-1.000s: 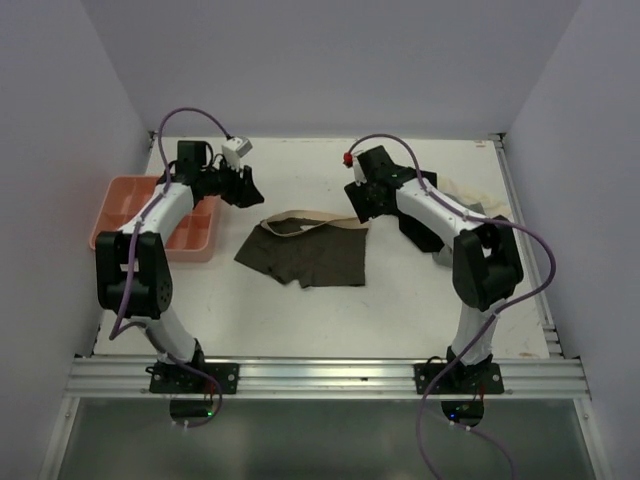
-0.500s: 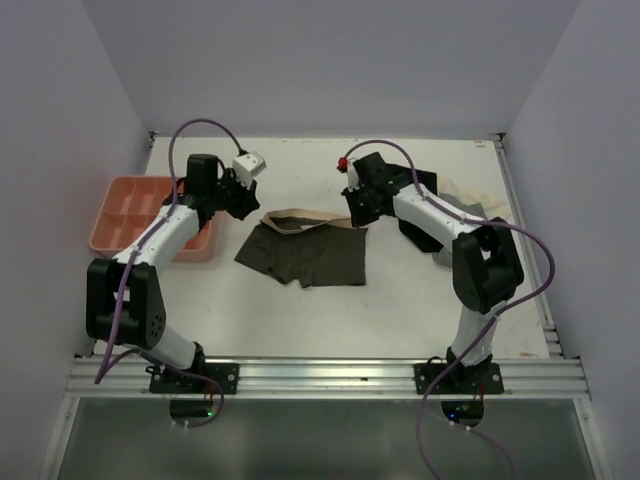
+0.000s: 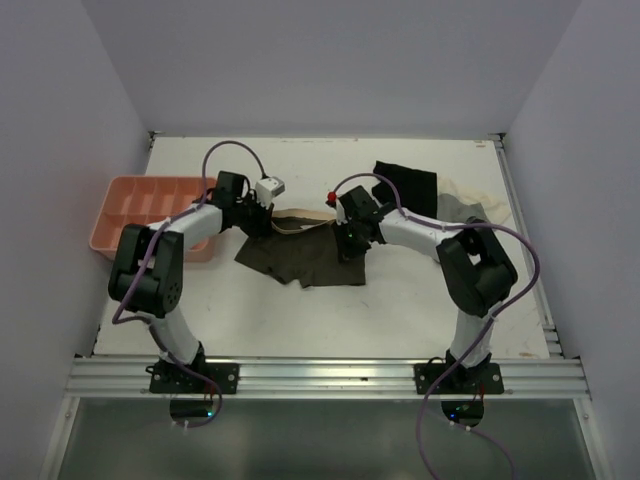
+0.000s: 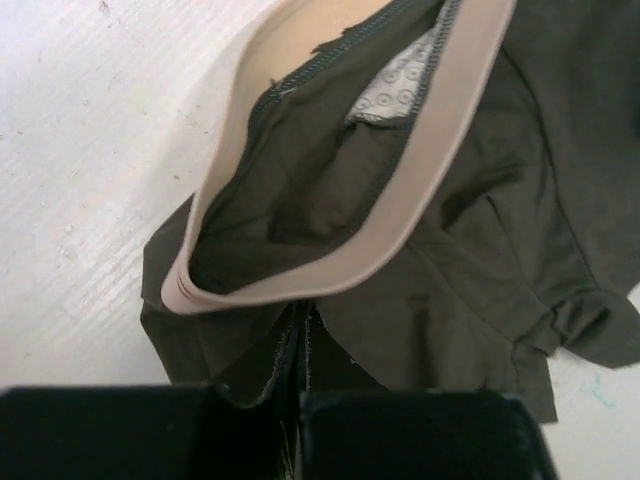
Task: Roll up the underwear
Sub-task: Flatten the underwear
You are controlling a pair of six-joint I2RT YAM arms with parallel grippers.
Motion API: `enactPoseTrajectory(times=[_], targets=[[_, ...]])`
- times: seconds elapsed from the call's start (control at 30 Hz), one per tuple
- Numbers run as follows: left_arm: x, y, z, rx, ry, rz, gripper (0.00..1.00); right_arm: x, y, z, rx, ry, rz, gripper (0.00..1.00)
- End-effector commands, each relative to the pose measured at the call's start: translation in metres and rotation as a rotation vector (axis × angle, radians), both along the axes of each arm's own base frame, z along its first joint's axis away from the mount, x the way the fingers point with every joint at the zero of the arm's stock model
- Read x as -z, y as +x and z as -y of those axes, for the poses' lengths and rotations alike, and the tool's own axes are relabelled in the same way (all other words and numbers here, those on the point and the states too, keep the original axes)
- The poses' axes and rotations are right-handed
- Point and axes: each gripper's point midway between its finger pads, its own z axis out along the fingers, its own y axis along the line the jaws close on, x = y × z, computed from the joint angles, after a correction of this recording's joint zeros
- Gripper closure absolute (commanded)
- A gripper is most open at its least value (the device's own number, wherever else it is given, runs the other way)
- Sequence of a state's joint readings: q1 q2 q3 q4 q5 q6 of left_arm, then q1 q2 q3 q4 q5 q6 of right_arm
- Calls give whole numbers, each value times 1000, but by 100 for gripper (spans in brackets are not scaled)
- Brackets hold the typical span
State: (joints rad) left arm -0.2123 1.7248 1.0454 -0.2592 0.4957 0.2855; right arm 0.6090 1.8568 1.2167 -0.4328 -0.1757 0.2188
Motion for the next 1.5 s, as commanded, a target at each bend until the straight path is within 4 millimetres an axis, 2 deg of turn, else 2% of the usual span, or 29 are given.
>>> enactPoseTrajectory(times=[0.0, 0.03, 0.17, 0.2, 0.23, 0.27, 0.3, 0.33, 0.4, 0.47, 0.53, 0.63, 0.67, 0.7, 0.73, 0.8, 0.83, 0.87, 0.9, 0.97, 1.0, 1.07, 1.13, 1.2, 1.27, 1.3, 1.43, 1.47], targets=[[-7, 41, 11, -68, -32, 59, 100, 11, 9, 0, 57, 7, 10, 98], [-7, 57, 14, -83, -40, 75, 100, 13, 9, 1, 64, 5, 8, 98], [-7, 99, 20, -143, -61, 112, 100, 19, -4, 6, 88, 12, -14, 98], [-15, 111, 22, -162, -74, 133, 96, 15, -5, 6, 92, 21, -7, 98], [-14, 119, 24, -172, -87, 149, 93, 15, -8, 7, 99, 27, -8, 98], [-16, 123, 26, -175, -99, 160, 89, 18, -14, 9, 99, 25, -18, 98], [-27, 130, 32, -161, -136, 196, 81, 18, -19, 9, 102, 30, -25, 98], [-31, 131, 35, -152, -148, 203, 77, 10, -22, 3, 86, 68, -22, 98], [-42, 128, 38, -128, -169, 215, 70, 7, -33, -4, 59, 85, -25, 96], [-51, 123, 38, -106, -168, 234, 60, -11, -37, -13, 41, 133, 3, 94], [-63, 110, 35, -71, -151, 264, 57, -27, -33, -17, 59, 172, 31, 90], [-67, 78, 28, 9, -94, 248, 53, -71, -7, -19, 107, 231, 136, 80], [-66, 70, 26, 25, -77, 244, 53, -78, 1, -16, 129, 227, 163, 79], [-62, 54, 19, 51, -37, 233, 53, -84, 8, -14, 139, 222, 191, 79], [-59, 46, 15, 52, -17, 224, 53, -96, 22, -12, 154, 225, 227, 79], [-45, 26, 5, 47, 31, 174, 53, -84, 38, 1, 166, 153, 219, 84], [-41, 22, 2, 41, 45, 162, 53, -90, 49, 1, 166, 145, 235, 87], [-36, 18, -2, 24, 62, 145, 55, -73, 54, 4, 167, 107, 210, 91], [-28, 10, -5, 18, 71, 111, 55, -66, 58, 9, 161, 74, 206, 93], [-18, 0, -5, 17, 66, 65, 57, -56, 66, 16, 166, 28, 195, 96], [-14, -3, -5, 16, 63, 45, 58, -43, 65, 19, 161, -3, 173, 98], [-2, -10, -2, 27, 59, -8, 59, -30, 61, 27, 169, -32, 150, 99], [5, -12, -2, 28, 62, -37, 59, -11, 51, 37, 176, -79, 118, 100], [16, -12, -1, 31, 73, -69, 60, -1, 44, 42, 192, -89, 103, 100], [20, -6, 0, 26, 90, -74, 60, 12, 28, 48, 195, -92, 61, 100], [29, -5, 0, 21, 98, -101, 60, 15, 26, 47, 215, -75, 58, 100], [43, 16, 2, 9, 116, -128, 62, 35, -19, 37, 218, -33, -16, 100], [47, 26, 7, 11, 113, -137, 62, 33, -26, 31, 215, -17, -14, 100]])
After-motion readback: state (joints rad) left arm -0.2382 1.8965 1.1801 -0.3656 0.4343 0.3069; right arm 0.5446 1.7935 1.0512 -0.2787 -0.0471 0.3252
